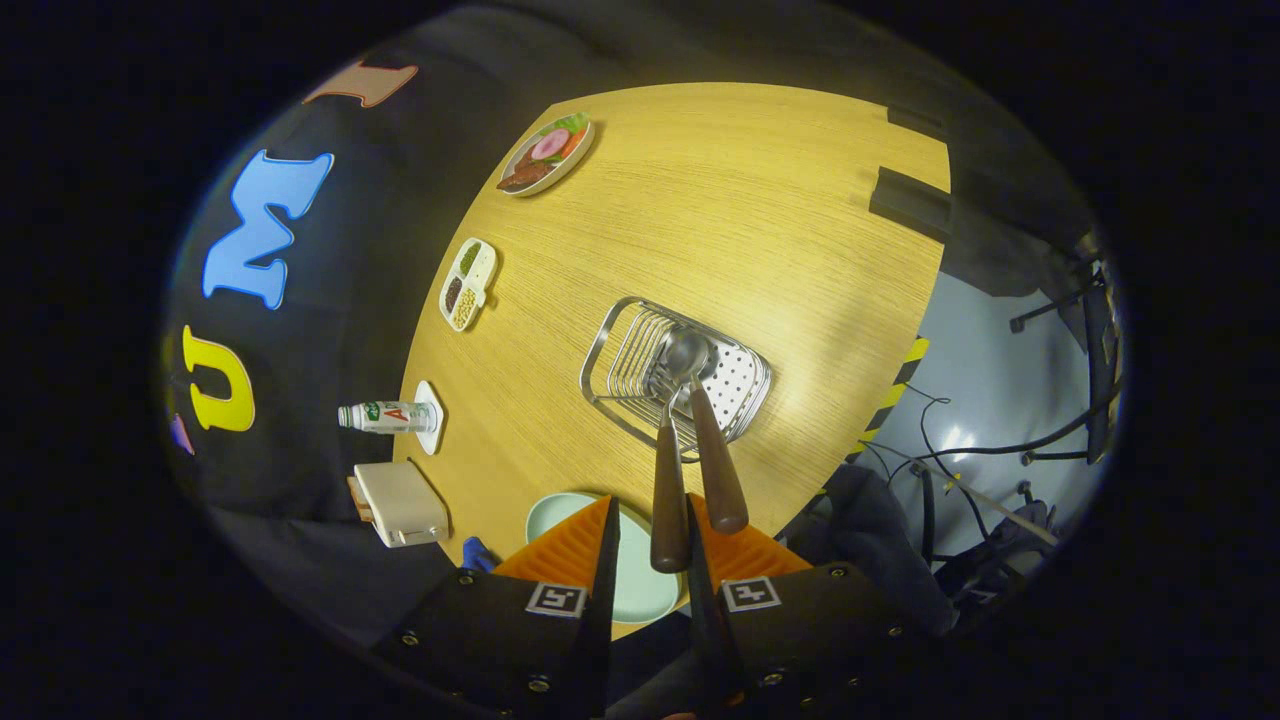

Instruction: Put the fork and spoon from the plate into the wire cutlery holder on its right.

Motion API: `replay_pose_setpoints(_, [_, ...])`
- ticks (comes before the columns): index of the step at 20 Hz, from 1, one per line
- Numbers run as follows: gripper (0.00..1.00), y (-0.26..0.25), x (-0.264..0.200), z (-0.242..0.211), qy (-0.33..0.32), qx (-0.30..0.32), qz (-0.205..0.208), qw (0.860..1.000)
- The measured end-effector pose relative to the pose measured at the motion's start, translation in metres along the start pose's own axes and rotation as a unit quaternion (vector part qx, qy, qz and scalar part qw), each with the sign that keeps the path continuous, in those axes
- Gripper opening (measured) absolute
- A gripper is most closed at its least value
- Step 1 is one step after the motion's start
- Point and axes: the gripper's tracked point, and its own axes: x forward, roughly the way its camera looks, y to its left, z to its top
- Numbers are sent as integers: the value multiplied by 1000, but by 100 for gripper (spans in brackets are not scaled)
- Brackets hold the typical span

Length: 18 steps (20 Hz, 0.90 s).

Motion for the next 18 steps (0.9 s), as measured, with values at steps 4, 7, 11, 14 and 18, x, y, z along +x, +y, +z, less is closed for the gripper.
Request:
replay_pose_setpoints(4, [35,7,-2,-6,3,-10,9,1000])
replay_pose_setpoints(7, [35,23,-5,-16,10,-23,25,999])
replay_pose_setpoints(11, [35,42,-14,-18,-10,-67,29,997])
replay_pose_setpoints(14, [35,63,-29,-1,-69,-119,33,990])
replay_pose_setpoints(18, [35,97,-54,29,-170,-177,62,967])
